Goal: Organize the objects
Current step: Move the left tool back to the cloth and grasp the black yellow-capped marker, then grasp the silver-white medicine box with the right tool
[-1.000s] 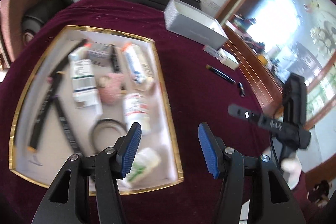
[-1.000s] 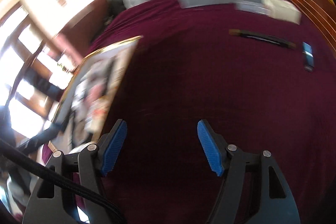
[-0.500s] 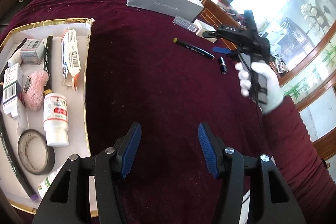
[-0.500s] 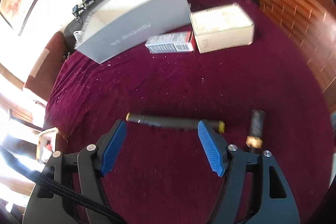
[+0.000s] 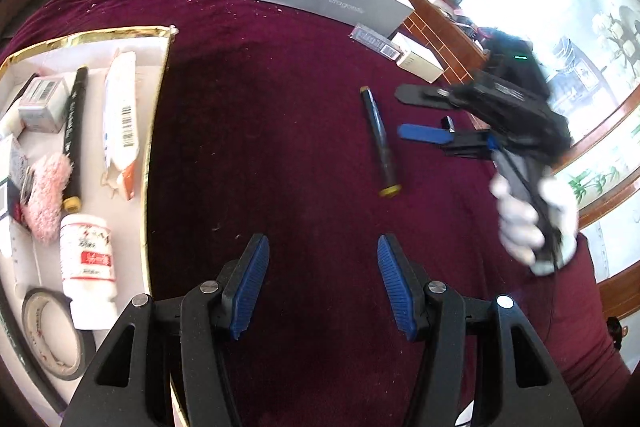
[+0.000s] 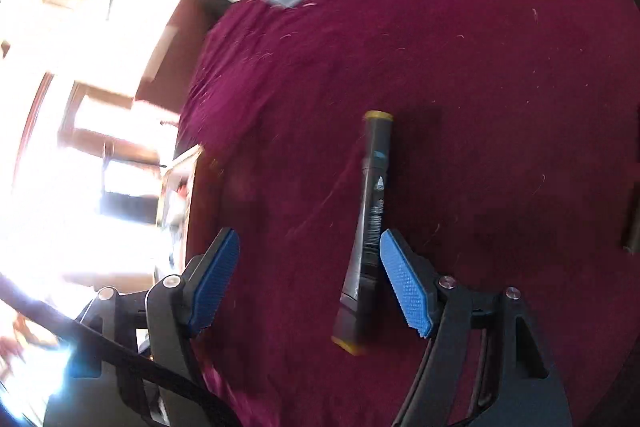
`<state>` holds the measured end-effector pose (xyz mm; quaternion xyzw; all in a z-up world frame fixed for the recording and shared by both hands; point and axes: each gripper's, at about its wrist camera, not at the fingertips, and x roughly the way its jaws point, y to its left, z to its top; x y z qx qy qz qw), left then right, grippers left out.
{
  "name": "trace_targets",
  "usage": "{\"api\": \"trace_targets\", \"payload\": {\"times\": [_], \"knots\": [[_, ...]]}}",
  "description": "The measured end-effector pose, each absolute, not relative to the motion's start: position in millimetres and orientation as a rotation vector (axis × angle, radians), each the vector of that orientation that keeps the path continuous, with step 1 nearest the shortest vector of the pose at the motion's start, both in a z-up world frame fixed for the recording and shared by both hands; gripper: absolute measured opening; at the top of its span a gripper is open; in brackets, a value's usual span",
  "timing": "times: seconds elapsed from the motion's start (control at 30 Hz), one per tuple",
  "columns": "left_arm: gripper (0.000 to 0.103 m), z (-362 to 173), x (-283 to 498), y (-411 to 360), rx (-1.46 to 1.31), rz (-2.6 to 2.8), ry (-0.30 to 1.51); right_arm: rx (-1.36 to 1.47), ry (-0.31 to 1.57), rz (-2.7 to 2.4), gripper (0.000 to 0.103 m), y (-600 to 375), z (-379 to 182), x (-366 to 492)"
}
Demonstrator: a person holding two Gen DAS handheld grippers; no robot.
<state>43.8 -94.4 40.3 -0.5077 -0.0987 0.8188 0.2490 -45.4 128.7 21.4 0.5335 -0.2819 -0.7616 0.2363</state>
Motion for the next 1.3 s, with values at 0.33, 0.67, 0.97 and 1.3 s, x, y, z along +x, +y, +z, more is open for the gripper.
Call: {"api": "trace_targets", "payload": {"times": [0.33,0.67,0.97,1.3], "knots": [[0.05,38.2,7.8,-22.7,-1.299,2.347,0.007,1.251,-0.978,-2.602,0.075,245.0,71.9,27.7],[0.05,7.6,-43.8,32.3,-1.345,2.395,0.249,1.365,-1.023,-2.657,0.075,268.0,52.4,32.6],[0.038,1.5,-44.7,21.0,-1.348,2.475,0.104,1.351,-0.767,-2.654,0.075,222.4,70.9,-39.9],[0.041,-1.0,-35.8,16.3,-1.235,2.515,0.08,1.456,-0.072,-2.786,0.075,148.9,67.8,-197.9]]}}
